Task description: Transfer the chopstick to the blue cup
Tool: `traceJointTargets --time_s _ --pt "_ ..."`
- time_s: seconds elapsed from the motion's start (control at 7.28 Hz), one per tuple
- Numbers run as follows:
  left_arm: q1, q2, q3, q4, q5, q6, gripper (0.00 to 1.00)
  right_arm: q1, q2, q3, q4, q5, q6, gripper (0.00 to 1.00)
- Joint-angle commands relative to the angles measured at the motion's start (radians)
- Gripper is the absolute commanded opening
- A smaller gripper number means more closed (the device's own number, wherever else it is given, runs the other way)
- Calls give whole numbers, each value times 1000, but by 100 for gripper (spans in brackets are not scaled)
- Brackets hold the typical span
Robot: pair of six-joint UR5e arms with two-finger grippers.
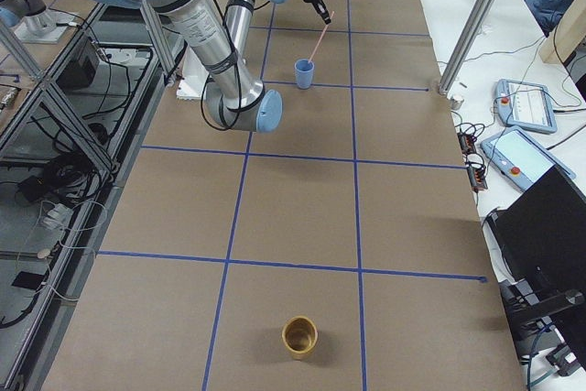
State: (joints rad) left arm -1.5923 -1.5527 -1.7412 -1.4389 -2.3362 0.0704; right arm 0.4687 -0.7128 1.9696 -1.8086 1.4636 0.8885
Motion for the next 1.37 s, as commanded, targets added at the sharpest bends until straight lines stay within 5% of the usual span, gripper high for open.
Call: traceJointTargets --time_s 0.0,0.82,1.24 --pt "0 0 0 0 0 0 99 -41 -1 -17 -41 -25 18 0" --pt "0 0 0 2 -2 0 99 -93 6 -118 35 -68 61 0" --pt "0 0 6 -1 -3 0 99 -101 -7 -121 35 -65 59 14"
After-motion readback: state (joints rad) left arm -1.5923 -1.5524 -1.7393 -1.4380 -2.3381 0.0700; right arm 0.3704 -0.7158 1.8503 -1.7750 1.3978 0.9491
